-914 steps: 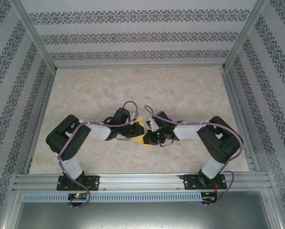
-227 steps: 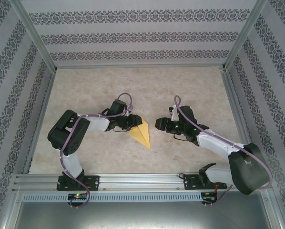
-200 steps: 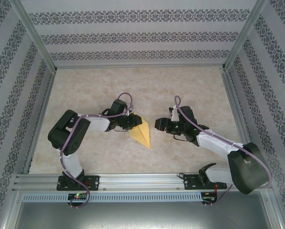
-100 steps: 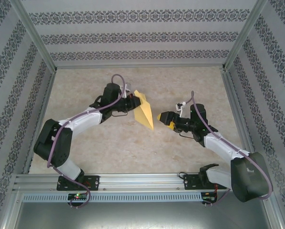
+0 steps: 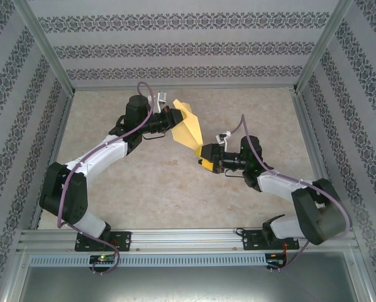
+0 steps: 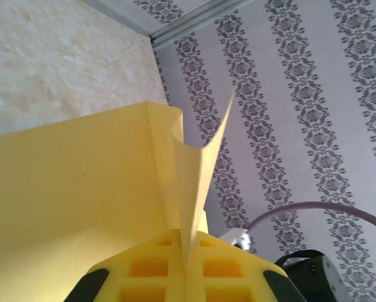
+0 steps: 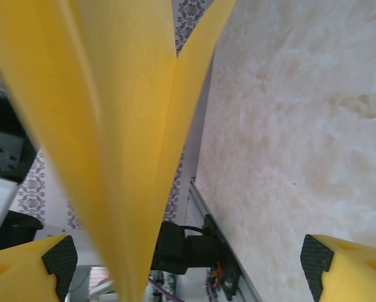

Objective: Fold a paper plane with a square sheet of paper (fold left side to right side)
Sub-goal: Turn over the paper at the center of the table.

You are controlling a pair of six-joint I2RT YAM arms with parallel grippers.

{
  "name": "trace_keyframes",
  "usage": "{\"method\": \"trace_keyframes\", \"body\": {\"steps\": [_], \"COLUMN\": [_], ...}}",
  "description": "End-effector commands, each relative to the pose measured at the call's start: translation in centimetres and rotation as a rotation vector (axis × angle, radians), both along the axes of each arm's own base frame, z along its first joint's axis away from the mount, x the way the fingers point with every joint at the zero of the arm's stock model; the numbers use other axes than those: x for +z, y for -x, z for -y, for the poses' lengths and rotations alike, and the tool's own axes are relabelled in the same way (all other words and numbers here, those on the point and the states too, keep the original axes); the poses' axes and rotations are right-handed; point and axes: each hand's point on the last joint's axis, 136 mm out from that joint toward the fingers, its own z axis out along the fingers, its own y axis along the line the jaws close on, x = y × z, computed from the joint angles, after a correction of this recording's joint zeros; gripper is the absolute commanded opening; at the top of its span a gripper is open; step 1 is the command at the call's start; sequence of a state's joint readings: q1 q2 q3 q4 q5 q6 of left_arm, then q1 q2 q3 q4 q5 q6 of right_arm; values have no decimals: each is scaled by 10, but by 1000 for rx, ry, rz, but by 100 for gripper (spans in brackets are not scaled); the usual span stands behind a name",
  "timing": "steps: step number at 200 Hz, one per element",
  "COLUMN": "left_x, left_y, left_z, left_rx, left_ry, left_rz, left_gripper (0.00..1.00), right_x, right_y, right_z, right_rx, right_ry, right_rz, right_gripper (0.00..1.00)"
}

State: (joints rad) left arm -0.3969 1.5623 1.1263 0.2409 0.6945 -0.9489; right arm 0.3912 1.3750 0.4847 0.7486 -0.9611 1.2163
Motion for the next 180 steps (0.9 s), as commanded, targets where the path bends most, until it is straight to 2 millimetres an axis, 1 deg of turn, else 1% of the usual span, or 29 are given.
{"method": "trace_keyframes", "body": {"steps": [1,17,42,49,75,93,105,138,147,156,175,180], "left_x": [15,10,1,-4,-11,-13,-15,-19,-21,-22,-27,-29], "left_y": [3,5,7,8,9,9,9,9,10,11,14,15], "left_z": [2,3,2,1,1,0,0,-1,-1,-2,-6,-9], "left_rx": [-25,-29,-24,-22,-16,-12,-13,-12,-12,-13,-7,1], "left_ry": [68,69,72,71,75,71,65,52,47,39,-6,-26], "left_rz": [17,1,-26,-33,-45,-45,-48,-53,-54,-57,-58,-59], "left_gripper": [6,6,6,6,6,6,6,7,10,15,31,37], "right_x": [42,45,51,51,45,43,41,37,35,34,28,27], "right_y": [-14,-22,-24,-25,-25,-25,-26,-25,-24,-23,-22,-21], "right_z": [-9,-11,-16,-17,-17,-17,-17,-16,-16,-15,-13,-11], "right_rx": [-4,-15,-1,0,3,1,-2,-5,-4,-4,-9,-12], "right_ry": [-112,-127,-157,-158,-153,-150,-146,-127,-119,-108,-65,-50], "right_rz": [107,114,117,112,92,83,80,76,74,75,82,83], "right_gripper": [84,76,63,59,48,41,34,21,18,16,11,9]}}
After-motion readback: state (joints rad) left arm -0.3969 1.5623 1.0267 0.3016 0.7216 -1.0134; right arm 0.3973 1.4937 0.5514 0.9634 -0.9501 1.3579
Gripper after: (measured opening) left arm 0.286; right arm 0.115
